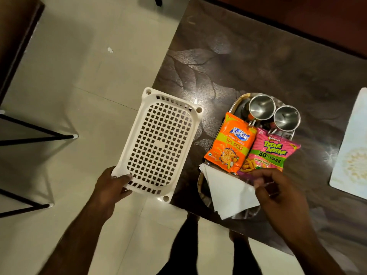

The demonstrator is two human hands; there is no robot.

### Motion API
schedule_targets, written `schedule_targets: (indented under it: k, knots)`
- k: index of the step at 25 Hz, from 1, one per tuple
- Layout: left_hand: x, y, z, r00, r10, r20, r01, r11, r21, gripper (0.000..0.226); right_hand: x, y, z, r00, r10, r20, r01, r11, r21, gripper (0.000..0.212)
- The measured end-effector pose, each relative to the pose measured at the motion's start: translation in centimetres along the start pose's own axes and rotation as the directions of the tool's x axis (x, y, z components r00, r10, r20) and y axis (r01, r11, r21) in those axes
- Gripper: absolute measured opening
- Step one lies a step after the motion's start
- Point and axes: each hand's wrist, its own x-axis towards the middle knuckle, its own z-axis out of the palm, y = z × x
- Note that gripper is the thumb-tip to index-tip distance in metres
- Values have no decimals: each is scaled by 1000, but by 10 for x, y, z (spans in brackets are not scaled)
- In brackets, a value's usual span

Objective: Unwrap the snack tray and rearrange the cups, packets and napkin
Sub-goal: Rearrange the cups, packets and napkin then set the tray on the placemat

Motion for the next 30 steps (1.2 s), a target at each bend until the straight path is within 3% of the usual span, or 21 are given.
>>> schedule_targets:
  k: [2, 3, 5, 7, 8, 9, 10, 11, 12, 13, 15, 18, 20, 24, 30]
  knots:
    - [-3, 3, 0, 979, 107, -174, -86, 988, 124, 54, 8, 4, -15, 994, 50, -94, -45, 998, 51, 36]
    - [-9, 9, -1, 921, 245, -302, -167, 951, 261, 56, 13, 6, -25, 986, 78, -147, -66, 994, 88, 37]
    - [-42, 20, 0, 706, 565, -427, -384, 812, 439, 39, 27, 9, -47, 962, 123, -244, -90, 986, 141, 34]
    - [-94, 17, 19, 605, 708, -363, -549, 702, 454, 17, 51, 9, -68, 945, 135, -298, -93, 984, 150, 27]
    - [-117, 8, 35, 628, 729, -273, -586, 674, 450, 10, 67, 6, -78, 944, 124, -305, -84, 986, 143, 25]
    - [-135, -8, 53, 706, 686, -177, -580, 703, 412, 9, 86, -1, -87, 949, 99, -299, -57, 988, 146, 23]
    - [-147, -23, 72, 830, 551, -90, -502, 807, 312, 17, 107, -11, -94, 954, 73, -289, -27, 987, 160, 23]
    - [-152, -35, 89, 940, 341, -11, -332, 922, 200, 24, 129, -23, -98, 962, 45, -270, 4, 984, 178, 21]
    - [-150, -47, 106, 994, 74, 75, -82, 990, 113, 31, 152, -35, -100, 971, 28, -238, 14, 985, 173, 16]
    - [-146, -56, 121, 973, -159, 167, 149, 986, 70, 38, 175, -46, -99, 981, 16, -192, 10, 991, 136, 11]
    - [-137, -62, 144, 889, -377, 259, 402, 914, -49, 41, 213, -62, -86, 999, 10, -36, -8, 999, 51, 14]
    - [-130, -63, 170, 873, -402, 275, 462, 862, -206, 44, 244, -73, -60, 979, 0, 202, 26, 992, -126, 44]
    - [-130, -56, 183, 875, -393, 284, 465, 844, -267, 45, 251, -75, -52, 964, 4, 264, 52, 977, -206, 46]
    - [-138, -49, 196, 919, -299, 259, 378, 854, -357, 37, 249, -73, -49, 930, -13, 368, 54, 993, -103, 40]
    - [-148, -58, 214, 948, -231, 218, 313, 793, -523, 50, 240, -55, -51, 951, -5, 310, 40, 994, -104, 63]
